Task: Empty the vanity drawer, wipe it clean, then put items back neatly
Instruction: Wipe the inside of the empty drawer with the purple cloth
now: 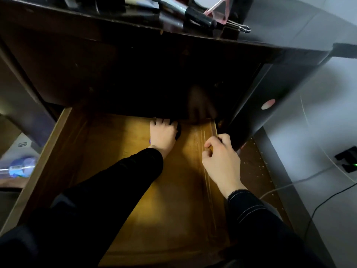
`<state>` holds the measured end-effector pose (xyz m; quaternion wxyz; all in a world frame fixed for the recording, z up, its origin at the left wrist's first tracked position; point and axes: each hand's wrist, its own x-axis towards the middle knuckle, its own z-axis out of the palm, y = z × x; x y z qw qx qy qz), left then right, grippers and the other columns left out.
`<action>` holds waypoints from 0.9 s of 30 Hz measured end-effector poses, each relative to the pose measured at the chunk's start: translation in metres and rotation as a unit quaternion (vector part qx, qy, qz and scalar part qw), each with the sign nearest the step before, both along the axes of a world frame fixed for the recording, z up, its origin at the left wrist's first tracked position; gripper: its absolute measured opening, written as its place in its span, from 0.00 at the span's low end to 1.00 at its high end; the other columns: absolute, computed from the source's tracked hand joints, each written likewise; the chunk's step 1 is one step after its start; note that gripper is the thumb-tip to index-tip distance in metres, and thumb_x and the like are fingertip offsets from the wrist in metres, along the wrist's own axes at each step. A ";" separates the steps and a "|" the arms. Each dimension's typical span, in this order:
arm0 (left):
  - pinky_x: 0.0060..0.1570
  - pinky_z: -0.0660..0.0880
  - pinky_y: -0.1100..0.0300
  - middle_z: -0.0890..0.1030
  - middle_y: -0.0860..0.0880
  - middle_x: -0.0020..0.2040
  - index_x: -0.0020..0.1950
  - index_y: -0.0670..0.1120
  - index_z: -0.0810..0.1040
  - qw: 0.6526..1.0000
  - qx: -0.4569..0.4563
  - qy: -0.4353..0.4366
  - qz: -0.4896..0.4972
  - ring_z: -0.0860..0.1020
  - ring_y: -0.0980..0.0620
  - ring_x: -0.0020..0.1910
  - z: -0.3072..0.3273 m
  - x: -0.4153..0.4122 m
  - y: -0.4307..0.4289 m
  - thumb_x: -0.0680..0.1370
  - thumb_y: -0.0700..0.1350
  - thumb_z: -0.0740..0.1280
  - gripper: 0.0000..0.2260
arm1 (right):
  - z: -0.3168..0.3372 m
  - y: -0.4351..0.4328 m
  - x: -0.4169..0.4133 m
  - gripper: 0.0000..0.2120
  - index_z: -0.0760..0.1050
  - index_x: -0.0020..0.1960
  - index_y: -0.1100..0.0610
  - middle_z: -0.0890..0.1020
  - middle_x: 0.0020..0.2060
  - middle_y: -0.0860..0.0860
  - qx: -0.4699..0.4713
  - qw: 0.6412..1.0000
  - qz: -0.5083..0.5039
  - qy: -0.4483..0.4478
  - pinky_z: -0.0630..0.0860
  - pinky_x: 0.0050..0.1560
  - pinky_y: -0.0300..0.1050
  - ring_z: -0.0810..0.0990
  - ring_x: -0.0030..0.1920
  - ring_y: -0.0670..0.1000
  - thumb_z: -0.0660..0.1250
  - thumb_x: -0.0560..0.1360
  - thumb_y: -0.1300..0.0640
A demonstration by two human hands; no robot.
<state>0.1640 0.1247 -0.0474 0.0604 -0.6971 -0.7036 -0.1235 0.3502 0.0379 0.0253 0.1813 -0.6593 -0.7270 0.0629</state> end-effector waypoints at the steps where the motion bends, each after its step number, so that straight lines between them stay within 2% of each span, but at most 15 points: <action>1: 0.48 0.69 0.50 0.80 0.43 0.56 0.58 0.48 0.82 1.000 -0.001 0.000 0.003 0.76 0.38 0.54 0.000 -0.010 -0.005 0.75 0.49 0.68 0.13 | -0.001 0.000 0.000 0.04 0.74 0.51 0.49 0.69 0.60 0.47 0.001 1.000 0.001 -0.001 0.63 0.31 0.34 0.76 0.34 0.45 0.67 0.77 0.55; 3: 0.49 0.70 0.49 0.79 0.42 0.58 0.61 0.47 0.81 1.000 -0.002 -0.011 0.027 0.76 0.37 0.56 -0.002 -0.038 -0.016 0.77 0.50 0.68 0.15 | -0.002 -0.001 0.001 0.04 0.74 0.51 0.49 0.69 0.59 0.48 0.002 1.000 0.004 -0.003 0.64 0.31 0.34 0.76 0.34 0.45 0.67 0.77 0.55; 7: 0.53 0.71 0.44 0.76 0.40 0.62 0.66 0.45 0.77 0.993 -0.021 -0.027 0.114 0.73 0.36 0.60 0.001 -0.104 -0.033 0.79 0.51 0.67 0.18 | 0.001 -0.004 0.000 0.05 0.75 0.53 0.51 0.70 0.61 0.49 0.007 1.000 0.005 -0.011 0.74 0.35 0.40 0.78 0.36 0.48 0.68 0.77 0.55; 9: 0.54 0.72 0.43 0.75 0.40 0.63 0.67 0.44 0.76 0.990 -0.037 -0.023 0.133 0.71 0.36 0.62 0.005 -0.123 -0.040 0.80 0.51 0.66 0.18 | 0.003 -0.005 -0.001 0.06 0.76 0.54 0.52 0.70 0.61 0.50 0.003 1.000 0.004 -0.011 0.72 0.35 0.41 0.78 0.36 0.48 0.68 0.77 0.55; 15: 0.53 0.71 0.45 0.74 0.39 0.62 0.66 0.42 0.75 0.984 -0.050 -0.056 0.162 0.70 0.36 0.61 0.013 -0.104 -0.038 0.82 0.49 0.62 0.17 | 0.007 -0.005 -0.004 0.07 0.76 0.55 0.53 0.70 0.62 0.51 -0.008 1.000 0.003 -0.021 0.73 0.36 0.40 0.79 0.38 0.49 0.67 0.78 0.55; 18: 0.55 0.71 0.47 0.76 0.40 0.62 0.65 0.43 0.75 0.990 -0.049 -0.049 0.124 0.72 0.37 0.62 0.012 -0.070 -0.029 0.81 0.49 0.62 0.16 | 0.008 -0.005 -0.004 0.07 0.76 0.55 0.53 0.69 0.62 0.51 -0.011 1.000 -0.001 -0.021 0.78 0.38 0.43 0.79 0.39 0.50 0.67 0.78 0.55; 22: 0.54 0.71 0.51 0.78 0.44 0.61 0.59 0.48 0.79 0.997 -0.059 -0.047 0.030 0.74 0.40 0.61 0.011 -0.005 -0.008 0.76 0.47 0.67 0.12 | 0.007 -0.003 -0.003 0.07 0.76 0.55 0.52 0.69 0.63 0.50 -0.014 1.000 -0.004 -0.024 0.77 0.37 0.41 0.79 0.38 0.49 0.67 0.78 0.55; 27: 0.55 0.69 0.51 0.75 0.48 0.63 0.65 0.50 0.78 0.993 -0.065 -0.023 -0.092 0.71 0.43 0.64 0.001 0.039 0.015 0.76 0.52 0.68 0.18 | 0.007 -0.003 -0.003 0.05 0.75 0.54 0.52 0.69 0.61 0.49 -0.008 1.000 -0.002 -0.018 0.79 0.40 0.44 0.79 0.39 0.50 0.67 0.78 0.54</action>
